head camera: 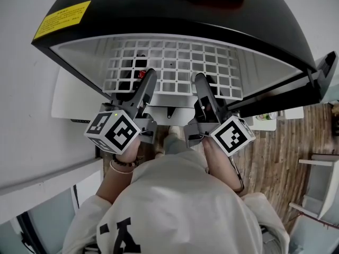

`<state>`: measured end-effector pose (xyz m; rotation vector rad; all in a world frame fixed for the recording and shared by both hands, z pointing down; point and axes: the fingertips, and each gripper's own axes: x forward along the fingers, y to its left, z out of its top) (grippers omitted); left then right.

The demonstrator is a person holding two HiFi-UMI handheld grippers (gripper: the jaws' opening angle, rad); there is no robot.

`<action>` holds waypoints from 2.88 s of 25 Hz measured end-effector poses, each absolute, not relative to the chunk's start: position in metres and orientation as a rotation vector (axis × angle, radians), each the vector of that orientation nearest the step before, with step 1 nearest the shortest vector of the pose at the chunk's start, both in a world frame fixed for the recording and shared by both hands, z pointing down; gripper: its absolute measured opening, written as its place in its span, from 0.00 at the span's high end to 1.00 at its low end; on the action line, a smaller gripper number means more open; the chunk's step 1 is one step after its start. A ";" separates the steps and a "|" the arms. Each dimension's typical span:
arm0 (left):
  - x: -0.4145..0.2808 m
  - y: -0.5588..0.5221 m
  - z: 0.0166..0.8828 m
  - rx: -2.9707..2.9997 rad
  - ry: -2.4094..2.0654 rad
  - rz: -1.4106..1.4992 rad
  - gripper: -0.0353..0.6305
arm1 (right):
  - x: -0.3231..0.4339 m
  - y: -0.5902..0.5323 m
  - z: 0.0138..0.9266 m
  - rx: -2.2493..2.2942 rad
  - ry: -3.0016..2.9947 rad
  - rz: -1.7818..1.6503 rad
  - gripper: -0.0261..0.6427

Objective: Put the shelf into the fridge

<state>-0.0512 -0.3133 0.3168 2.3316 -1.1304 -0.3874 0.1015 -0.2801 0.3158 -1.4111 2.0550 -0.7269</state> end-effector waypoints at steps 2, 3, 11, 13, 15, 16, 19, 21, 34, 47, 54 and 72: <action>-0.052 -0.315 0.316 2.332 -1.135 -0.390 0.60 | 0.101 -0.282 0.315 -1.403 2.062 -0.724 0.72; -0.052 -0.316 0.315 2.332 -1.136 -0.391 0.60 | 0.101 -0.283 0.314 -1.402 2.064 -0.723 0.72; -0.051 -0.319 0.316 2.324 -1.131 -0.380 0.61 | 0.102 -0.286 0.315 -1.406 2.053 -0.731 0.72; -0.051 -0.319 0.316 2.325 -1.131 -0.378 0.60 | 0.102 -0.286 0.315 -1.409 2.053 -0.732 0.72; -0.051 -0.320 0.315 2.328 -1.130 -0.377 0.61 | 0.102 -0.287 0.315 -1.406 2.052 -0.731 0.72; -0.050 -0.320 0.315 2.329 -1.130 -0.378 0.61 | 0.103 -0.287 0.315 -1.405 2.051 -0.730 0.72; -0.050 -0.322 0.316 2.326 -1.131 -0.378 0.60 | 0.103 -0.288 0.316 -1.412 2.051 -0.734 0.72; -0.050 -0.322 0.316 2.325 -1.132 -0.378 0.61 | 0.103 -0.289 0.316 -1.410 2.054 -0.734 0.72; -0.050 -0.326 0.315 2.323 -1.142 -0.393 0.60 | 0.103 -0.292 0.316 -1.398 2.060 -0.739 0.72; -0.050 -0.329 0.315 2.318 -1.146 -0.406 0.60 | 0.103 -0.295 0.315 -1.385 2.060 -0.740 0.72; -0.049 -0.333 0.314 2.315 -1.141 -0.407 0.60 | 0.104 -0.298 0.314 -1.387 2.058 -0.739 0.72; -0.048 -0.341 0.314 2.321 -1.127 -0.409 0.60 | 0.106 -0.305 0.314 -1.392 2.045 -0.738 0.72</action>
